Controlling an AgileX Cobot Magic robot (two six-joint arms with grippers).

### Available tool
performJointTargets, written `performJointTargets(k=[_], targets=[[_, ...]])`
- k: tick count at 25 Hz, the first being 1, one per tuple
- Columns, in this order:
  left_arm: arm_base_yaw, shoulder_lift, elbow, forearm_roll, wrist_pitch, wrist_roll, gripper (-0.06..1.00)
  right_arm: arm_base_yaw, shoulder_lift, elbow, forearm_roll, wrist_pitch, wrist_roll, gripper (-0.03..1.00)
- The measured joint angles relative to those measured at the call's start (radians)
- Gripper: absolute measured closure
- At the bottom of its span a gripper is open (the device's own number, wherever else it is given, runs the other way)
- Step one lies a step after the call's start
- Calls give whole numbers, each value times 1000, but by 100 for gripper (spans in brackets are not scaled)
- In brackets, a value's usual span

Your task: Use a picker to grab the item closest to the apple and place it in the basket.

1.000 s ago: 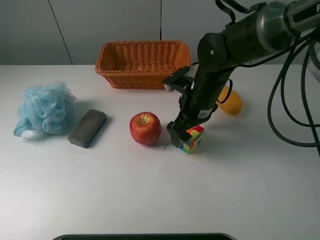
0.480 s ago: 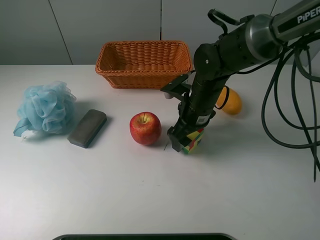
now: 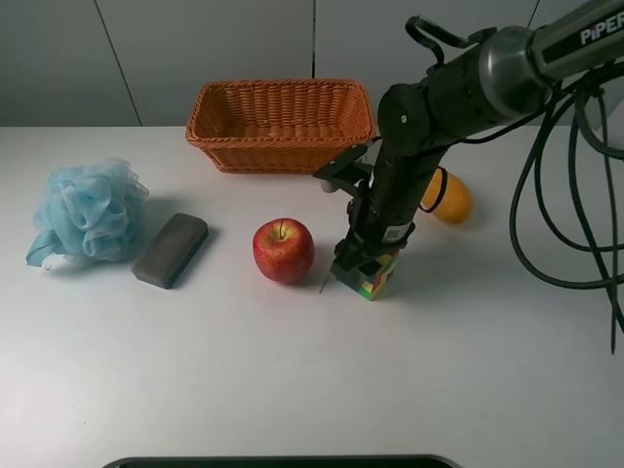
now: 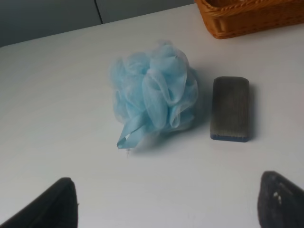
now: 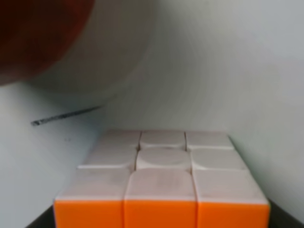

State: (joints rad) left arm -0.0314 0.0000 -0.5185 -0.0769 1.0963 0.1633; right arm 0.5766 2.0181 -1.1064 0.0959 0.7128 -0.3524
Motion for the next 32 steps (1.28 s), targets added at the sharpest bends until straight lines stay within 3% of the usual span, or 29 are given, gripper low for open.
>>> performJointTargets(k=[15, 24, 32], targets=[[0, 0, 0, 0, 0, 0, 22, 0, -74, -321, -8, 482, 117, 53], [0, 0, 0, 0, 0, 0, 22, 0, -42, -634, -32, 504, 224, 53], [0, 0, 0, 0, 0, 0, 22, -22, 206, -989, -81, 510, 234, 53]])
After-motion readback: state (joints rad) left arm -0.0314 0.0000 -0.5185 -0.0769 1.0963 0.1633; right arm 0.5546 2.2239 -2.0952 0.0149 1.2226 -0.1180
